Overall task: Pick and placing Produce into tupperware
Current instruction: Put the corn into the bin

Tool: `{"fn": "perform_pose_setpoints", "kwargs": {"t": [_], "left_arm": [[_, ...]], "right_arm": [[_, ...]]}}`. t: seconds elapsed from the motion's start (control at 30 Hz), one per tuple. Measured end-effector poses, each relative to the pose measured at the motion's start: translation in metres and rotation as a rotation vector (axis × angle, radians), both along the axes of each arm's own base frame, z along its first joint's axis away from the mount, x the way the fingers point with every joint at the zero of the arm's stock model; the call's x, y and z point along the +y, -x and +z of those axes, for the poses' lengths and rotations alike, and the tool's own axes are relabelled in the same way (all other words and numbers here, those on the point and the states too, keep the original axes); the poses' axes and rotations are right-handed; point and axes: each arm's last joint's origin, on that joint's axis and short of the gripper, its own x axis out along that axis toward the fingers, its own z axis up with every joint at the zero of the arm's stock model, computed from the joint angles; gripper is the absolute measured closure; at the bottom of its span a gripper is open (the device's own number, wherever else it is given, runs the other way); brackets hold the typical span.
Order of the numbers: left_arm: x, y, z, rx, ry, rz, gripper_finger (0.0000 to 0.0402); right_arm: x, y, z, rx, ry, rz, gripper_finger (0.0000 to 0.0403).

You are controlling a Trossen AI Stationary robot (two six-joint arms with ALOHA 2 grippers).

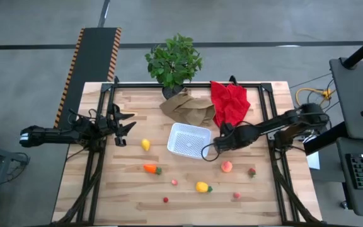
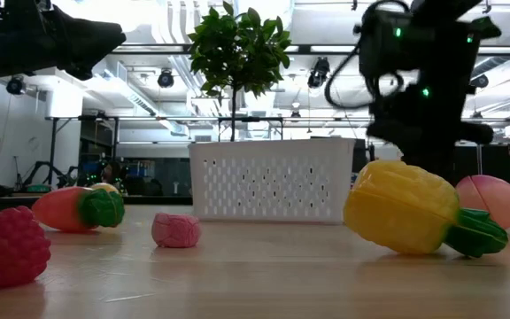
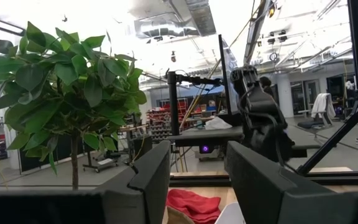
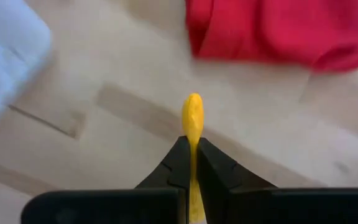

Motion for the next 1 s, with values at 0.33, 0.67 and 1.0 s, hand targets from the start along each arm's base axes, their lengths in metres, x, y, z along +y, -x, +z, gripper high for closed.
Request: {"fn": "perform_pose_setpoints", "kwargs": {"t": [0.33,0.67,1.0], "left_arm": [[0.0,0.0,0.0,0.001,0.0,0.0,0.0257],[0.0,0.0,0.0,0.001,-0.007,0.002,0.0257],[0.0,0.0,0.0,0.002,-0.007,0.006,0.0257]], "right_arm": [[-0.003,-0.005,0.067,-0.406,0.17,0.177,0.0394],[-0.01,-0.028,0.076,-0.535,0.247,0.351,0.0394],[-0.014,-0.063,0.051,-0.44,0.171,0.446,0.0394]]}}
